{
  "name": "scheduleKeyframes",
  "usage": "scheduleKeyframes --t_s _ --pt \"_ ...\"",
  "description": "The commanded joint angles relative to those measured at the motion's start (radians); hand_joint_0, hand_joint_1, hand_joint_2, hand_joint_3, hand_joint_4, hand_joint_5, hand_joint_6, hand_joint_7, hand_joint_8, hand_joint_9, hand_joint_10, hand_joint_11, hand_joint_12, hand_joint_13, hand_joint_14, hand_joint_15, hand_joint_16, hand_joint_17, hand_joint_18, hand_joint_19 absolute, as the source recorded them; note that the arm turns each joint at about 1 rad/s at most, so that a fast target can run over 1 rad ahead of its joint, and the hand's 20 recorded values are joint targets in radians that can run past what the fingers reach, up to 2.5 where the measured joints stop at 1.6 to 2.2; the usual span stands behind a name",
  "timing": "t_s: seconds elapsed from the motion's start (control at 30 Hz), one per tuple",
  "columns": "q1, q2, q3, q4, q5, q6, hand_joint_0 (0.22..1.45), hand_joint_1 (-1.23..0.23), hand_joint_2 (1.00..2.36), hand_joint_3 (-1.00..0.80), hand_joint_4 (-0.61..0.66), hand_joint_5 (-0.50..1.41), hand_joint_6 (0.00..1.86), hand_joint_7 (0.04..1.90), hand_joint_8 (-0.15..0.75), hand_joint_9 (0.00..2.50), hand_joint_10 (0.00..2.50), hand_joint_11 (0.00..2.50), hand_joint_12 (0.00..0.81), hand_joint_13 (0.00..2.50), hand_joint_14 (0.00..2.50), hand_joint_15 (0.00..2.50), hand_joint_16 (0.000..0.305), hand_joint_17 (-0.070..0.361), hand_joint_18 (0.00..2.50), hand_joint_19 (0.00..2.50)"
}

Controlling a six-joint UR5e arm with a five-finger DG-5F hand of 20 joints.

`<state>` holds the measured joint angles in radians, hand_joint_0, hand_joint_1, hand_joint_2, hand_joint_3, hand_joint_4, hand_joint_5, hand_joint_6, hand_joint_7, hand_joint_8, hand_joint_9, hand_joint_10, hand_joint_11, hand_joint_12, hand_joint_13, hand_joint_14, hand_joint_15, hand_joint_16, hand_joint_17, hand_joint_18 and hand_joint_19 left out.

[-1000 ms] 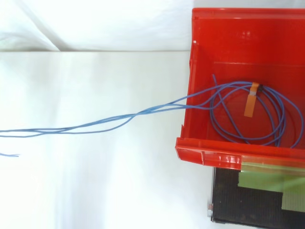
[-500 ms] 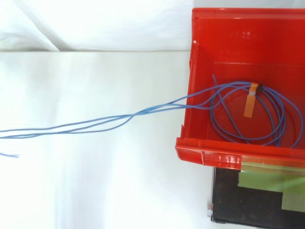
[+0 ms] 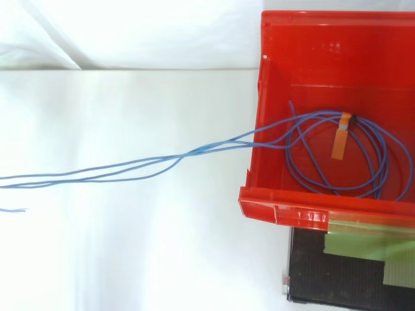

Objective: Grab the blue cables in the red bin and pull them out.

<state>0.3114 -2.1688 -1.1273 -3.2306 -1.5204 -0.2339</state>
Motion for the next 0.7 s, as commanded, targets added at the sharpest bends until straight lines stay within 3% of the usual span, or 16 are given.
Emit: scheduleKeyframes --t_s 0.0,0.67 --pt "0.000 0.000 0.000 0.000 0.000 0.000 0.89 -0.86 1.00 -1.00 0.13 0.74 0.79 0.62 0.307 0.70 1.10 1.22 0.312 1.05 1.27 1.11 0.034 0.077 0.61 0.84" --pt "0.000 0.001 0.000 0.000 -0.003 -0.006 0.82 -0.73 1.00 -1.00 0.14 0.77 0.66 0.69 0.299 0.79 1.00 1.30 0.323 1.08 1.18 1.15 0.035 0.078 0.62 0.84"
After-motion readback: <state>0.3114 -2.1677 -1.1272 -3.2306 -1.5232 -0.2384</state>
